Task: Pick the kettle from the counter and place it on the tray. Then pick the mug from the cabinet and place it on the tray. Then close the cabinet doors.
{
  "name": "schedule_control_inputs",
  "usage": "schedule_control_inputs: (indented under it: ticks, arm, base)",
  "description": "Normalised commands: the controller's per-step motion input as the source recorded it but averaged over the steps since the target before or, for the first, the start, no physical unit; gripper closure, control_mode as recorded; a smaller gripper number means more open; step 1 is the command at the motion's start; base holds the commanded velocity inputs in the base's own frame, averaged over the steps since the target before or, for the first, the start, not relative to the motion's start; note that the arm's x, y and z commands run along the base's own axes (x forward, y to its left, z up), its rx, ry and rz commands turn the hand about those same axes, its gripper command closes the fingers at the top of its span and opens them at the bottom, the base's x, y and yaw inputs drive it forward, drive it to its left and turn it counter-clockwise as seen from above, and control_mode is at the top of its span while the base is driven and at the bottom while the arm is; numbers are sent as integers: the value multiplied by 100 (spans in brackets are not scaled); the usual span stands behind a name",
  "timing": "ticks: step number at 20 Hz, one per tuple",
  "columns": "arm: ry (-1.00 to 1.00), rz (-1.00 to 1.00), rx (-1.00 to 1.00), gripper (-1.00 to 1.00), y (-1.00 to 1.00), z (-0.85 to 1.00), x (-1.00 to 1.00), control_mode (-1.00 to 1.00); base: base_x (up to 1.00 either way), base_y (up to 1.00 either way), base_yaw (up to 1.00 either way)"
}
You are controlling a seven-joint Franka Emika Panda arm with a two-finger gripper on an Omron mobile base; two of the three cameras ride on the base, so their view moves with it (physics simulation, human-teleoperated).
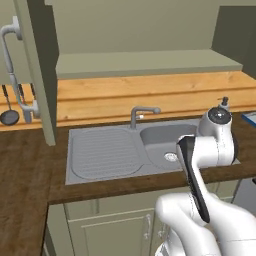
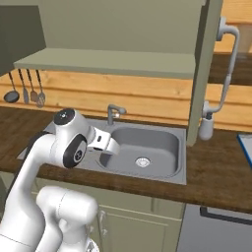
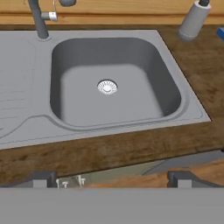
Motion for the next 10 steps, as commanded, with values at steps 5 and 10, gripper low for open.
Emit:
schedule_control_inputs:
  ticks: [5,10]
  arm:
    - [0,0,0,-100,0,0,0,100]
    - [0,0,0,-100,0,0,0,100]
  base:
    - [31,1,0]
    - [27,2,1]
